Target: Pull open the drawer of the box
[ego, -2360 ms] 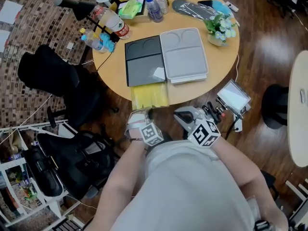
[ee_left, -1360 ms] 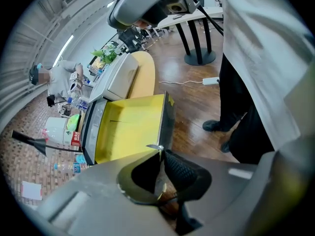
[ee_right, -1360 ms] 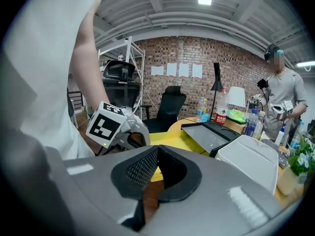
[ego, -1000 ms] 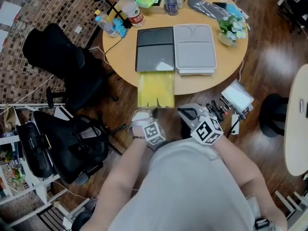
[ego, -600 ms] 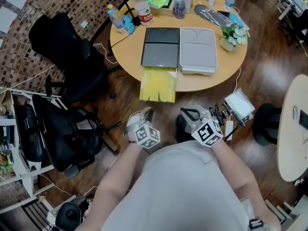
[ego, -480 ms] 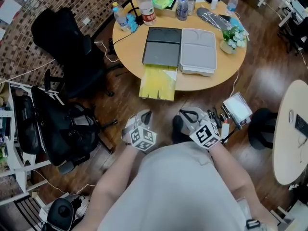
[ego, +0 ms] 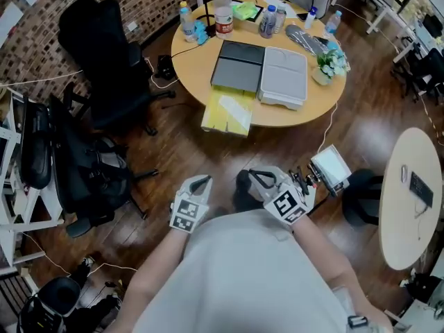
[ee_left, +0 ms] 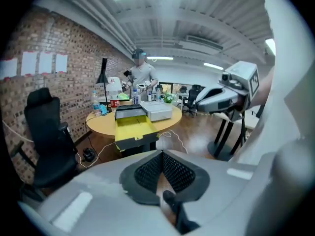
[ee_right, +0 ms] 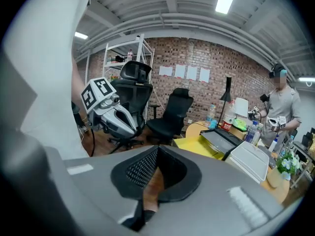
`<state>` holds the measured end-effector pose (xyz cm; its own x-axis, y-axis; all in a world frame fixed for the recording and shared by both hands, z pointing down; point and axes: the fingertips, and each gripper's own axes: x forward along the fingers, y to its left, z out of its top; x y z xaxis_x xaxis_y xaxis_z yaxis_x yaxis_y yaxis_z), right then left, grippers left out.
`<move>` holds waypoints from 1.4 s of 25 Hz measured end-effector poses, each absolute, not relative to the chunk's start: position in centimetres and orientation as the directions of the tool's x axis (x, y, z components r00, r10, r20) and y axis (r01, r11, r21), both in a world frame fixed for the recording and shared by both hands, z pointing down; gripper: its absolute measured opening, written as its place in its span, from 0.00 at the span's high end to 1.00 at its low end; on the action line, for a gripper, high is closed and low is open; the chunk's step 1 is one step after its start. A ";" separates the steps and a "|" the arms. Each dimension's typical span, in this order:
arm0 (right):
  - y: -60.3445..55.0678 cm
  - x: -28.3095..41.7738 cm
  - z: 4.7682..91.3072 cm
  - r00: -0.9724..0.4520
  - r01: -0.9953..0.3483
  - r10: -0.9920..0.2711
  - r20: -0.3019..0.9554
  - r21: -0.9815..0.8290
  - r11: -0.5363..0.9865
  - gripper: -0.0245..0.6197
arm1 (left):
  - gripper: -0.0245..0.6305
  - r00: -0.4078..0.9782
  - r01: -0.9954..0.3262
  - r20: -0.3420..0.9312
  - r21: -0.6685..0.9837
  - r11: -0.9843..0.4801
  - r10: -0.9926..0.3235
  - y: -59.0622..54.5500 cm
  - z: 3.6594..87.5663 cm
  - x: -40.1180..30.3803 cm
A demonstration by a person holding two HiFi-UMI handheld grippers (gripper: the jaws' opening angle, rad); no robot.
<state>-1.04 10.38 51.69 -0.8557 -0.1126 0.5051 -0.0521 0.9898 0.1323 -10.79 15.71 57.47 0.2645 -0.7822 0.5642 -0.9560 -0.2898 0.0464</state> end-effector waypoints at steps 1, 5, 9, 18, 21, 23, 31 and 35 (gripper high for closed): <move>11.4 -1.2 51.5 -0.860 -0.045 -0.102 0.500 0.125 0.991 0.96 | 0.96 0.274 -0.958 0.543 0.079 -0.277 -0.793 16.6 56.9 -10.8; 15.4 -2.3 50.6 -0.882 0.002 -0.056 0.467 0.123 0.992 0.96 | 0.96 0.256 -0.966 0.469 0.143 -0.214 -0.845 19.4 54.4 -10.9; 18.9 -2.3 49.7 -0.885 0.034 -0.030 0.465 0.129 0.991 0.96 | 0.96 0.260 -0.963 0.422 0.172 -0.205 -0.868 21.1 53.2 -10.2; 23.0 -3.1 47.4 -0.913 0.058 0.025 0.408 0.067 0.996 0.96 | 0.96 0.304 -0.936 0.314 0.276 -0.220 -0.899 23.7 50.3 -9.4; 23.3 -3.1 47.4 -0.908 0.061 0.022 0.418 0.080 0.995 0.96 | 0.96 0.305 -0.932 0.309 0.290 -0.216 -0.901 24.0 50.4 -9.4; 23.3 -3.1 47.3 -0.913 0.055 0.016 0.408 0.084 0.995 0.96 | 0.96 0.312 -0.929 0.309 0.298 -0.220 -0.899 24.0 50.7 -9.3; 22.6 -2.2 47.9 -0.918 0.020 -0.008 0.398 0.066 0.998 0.96 | 0.96 0.342 -0.920 0.305 0.302 -0.251 -0.889 23.7 51.5 -8.0; 22.2 -2.0 48.3 -0.908 0.011 -0.016 0.418 0.060 0.998 0.96 | 0.96 0.357 -0.916 0.316 0.305 -0.262 -0.879 23.3 51.9 -8.0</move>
<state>-2.03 22.24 48.29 -0.9082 -0.0155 0.4183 0.0107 0.9981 0.0602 -8.00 23.30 51.88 0.3567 -0.8793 0.3156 -0.9157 -0.2620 0.3048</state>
